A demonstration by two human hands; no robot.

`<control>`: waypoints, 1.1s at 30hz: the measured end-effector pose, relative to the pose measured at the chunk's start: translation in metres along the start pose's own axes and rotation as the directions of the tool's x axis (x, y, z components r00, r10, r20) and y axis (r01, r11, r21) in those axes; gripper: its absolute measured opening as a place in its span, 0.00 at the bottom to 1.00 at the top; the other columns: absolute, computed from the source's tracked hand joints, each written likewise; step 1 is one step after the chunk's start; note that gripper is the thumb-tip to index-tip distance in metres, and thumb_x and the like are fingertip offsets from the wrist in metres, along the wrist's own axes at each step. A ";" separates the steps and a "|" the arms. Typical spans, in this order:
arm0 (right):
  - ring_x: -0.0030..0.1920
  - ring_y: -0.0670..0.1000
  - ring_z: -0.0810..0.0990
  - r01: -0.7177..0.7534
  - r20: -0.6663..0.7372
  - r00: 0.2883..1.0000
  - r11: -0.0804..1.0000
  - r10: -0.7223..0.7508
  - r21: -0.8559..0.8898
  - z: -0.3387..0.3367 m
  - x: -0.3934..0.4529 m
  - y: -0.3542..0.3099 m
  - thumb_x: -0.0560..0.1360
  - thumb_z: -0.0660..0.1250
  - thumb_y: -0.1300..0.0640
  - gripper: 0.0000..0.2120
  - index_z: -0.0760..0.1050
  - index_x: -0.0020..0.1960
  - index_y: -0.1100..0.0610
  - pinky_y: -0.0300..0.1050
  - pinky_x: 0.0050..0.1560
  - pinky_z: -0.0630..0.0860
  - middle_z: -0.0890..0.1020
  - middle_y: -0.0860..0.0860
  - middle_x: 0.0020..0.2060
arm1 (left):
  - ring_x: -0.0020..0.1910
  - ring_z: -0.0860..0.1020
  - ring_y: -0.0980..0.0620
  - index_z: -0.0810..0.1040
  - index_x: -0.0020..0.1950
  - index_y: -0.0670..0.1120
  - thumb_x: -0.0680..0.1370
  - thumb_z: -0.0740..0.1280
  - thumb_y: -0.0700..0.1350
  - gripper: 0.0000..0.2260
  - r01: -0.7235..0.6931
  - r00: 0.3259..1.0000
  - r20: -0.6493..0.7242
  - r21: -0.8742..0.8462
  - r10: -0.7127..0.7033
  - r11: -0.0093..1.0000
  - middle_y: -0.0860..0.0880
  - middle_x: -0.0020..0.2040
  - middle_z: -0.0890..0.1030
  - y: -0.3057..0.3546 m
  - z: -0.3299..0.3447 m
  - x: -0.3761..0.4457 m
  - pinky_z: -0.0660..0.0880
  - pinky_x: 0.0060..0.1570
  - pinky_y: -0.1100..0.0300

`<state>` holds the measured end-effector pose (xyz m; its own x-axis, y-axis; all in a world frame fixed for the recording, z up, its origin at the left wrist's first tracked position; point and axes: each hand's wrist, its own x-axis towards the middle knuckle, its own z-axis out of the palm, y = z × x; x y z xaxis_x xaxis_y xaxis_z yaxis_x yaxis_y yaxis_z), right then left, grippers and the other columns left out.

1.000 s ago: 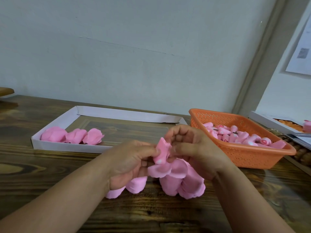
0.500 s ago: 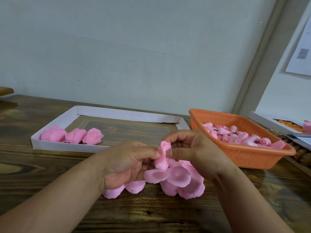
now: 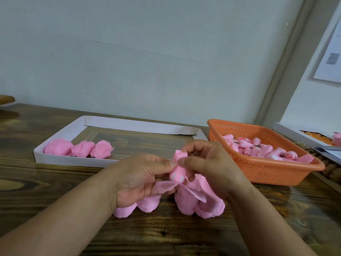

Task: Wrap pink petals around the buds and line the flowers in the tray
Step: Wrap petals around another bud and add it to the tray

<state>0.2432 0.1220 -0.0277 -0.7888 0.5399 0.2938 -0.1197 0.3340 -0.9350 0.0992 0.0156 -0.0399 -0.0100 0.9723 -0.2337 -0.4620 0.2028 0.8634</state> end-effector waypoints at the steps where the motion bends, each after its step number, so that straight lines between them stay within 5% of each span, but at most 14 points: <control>1: 0.21 0.48 0.73 -0.003 -0.015 1.000 1.000 0.004 0.005 0.001 0.001 0.001 0.71 0.68 0.71 0.04 0.76 0.40 0.65 0.37 0.26 0.72 0.78 0.54 0.23 | 0.40 0.81 0.51 0.79 0.56 0.31 0.75 0.67 0.39 0.14 0.004 1.000 -0.004 0.005 -0.004 1.000 0.39 0.46 0.81 0.000 0.000 0.000 0.79 0.41 0.65; 11: 0.25 0.49 0.77 0.041 -0.014 0.999 0.997 -0.042 -0.069 0.004 -0.002 0.000 0.70 0.72 0.65 0.03 0.78 0.40 0.62 0.38 0.29 0.74 0.81 0.55 0.26 | 0.48 0.76 0.48 0.81 0.51 0.33 0.70 0.72 0.37 0.12 -0.038 0.994 -0.094 0.177 0.055 0.983 0.39 0.48 0.81 -0.001 0.001 0.001 0.77 0.46 0.61; 13: 0.23 0.48 0.76 0.047 -0.072 0.996 0.995 -0.054 -0.090 0.006 0.000 0.002 0.72 0.69 0.68 0.05 0.78 0.38 0.63 0.37 0.28 0.73 0.79 0.54 0.24 | 0.47 0.76 0.46 0.81 0.51 0.34 0.69 0.72 0.40 0.13 -0.057 0.989 -0.122 0.206 0.084 0.977 0.39 0.46 0.81 -0.003 0.002 0.002 0.69 0.46 0.59; 15: 0.23 0.49 0.75 0.041 -0.103 0.993 0.994 -0.051 -0.098 0.007 0.001 0.002 0.72 0.68 0.69 0.07 0.78 0.36 0.62 0.38 0.27 0.73 0.78 0.55 0.23 | 0.41 0.79 0.49 0.82 0.50 0.36 0.69 0.70 0.43 0.14 -0.086 0.980 -0.156 0.208 0.120 0.974 0.40 0.44 0.83 -0.003 0.003 0.003 0.76 0.40 0.60; 19: 0.22 0.46 0.75 0.031 -0.169 0.984 0.992 -0.051 -0.124 0.001 0.002 0.001 0.72 0.68 0.70 0.09 0.78 0.35 0.61 0.35 0.26 0.72 0.78 0.52 0.21 | 0.45 0.83 0.45 0.79 0.55 0.34 0.80 0.60 0.38 0.11 -0.114 0.977 -0.176 0.068 0.125 0.991 0.37 0.48 0.84 -0.002 0.004 0.006 0.82 0.41 0.59; 23: 0.23 0.45 0.76 0.025 -0.203 0.978 0.994 -0.046 -0.104 -0.001 0.002 0.001 0.71 0.68 0.70 0.08 0.77 0.35 0.61 0.34 0.25 0.71 0.79 0.52 0.22 | 0.46 0.84 0.43 0.78 0.56 0.31 0.75 0.50 0.25 0.19 -0.118 0.989 -0.105 -0.087 0.108 0.989 0.33 0.51 0.82 -0.001 0.004 0.004 0.82 0.40 0.59; 29: 0.23 0.46 0.76 0.045 -0.230 0.971 0.996 -0.061 -0.075 -0.003 0.003 0.000 0.71 0.68 0.70 0.11 0.78 0.33 0.58 0.35 0.26 0.72 0.80 0.52 0.24 | 0.44 0.84 0.49 0.81 0.53 0.35 0.76 0.57 0.24 0.16 -0.179 0.980 -0.080 0.033 0.181 0.983 0.39 0.48 0.84 -0.007 0.005 0.004 0.80 0.40 0.65; 33: 0.23 0.46 0.76 0.063 -0.208 0.975 0.996 -0.075 -0.063 -0.001 0.001 -0.002 0.72 0.68 0.70 0.11 0.78 0.34 0.59 0.34 0.25 0.71 0.79 0.52 0.23 | 0.38 0.83 0.51 0.82 0.50 0.37 0.71 0.67 0.32 0.09 -0.244 0.957 -0.126 0.137 0.261 0.960 0.40 0.44 0.85 -0.010 0.007 0.005 0.79 0.36 0.66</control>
<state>0.2433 0.1226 -0.0254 -0.6349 0.6621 0.3982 -0.1314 0.4153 -0.9001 0.1101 0.0191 -0.0461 -0.2417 0.9688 -0.0541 -0.3198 -0.0269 0.9471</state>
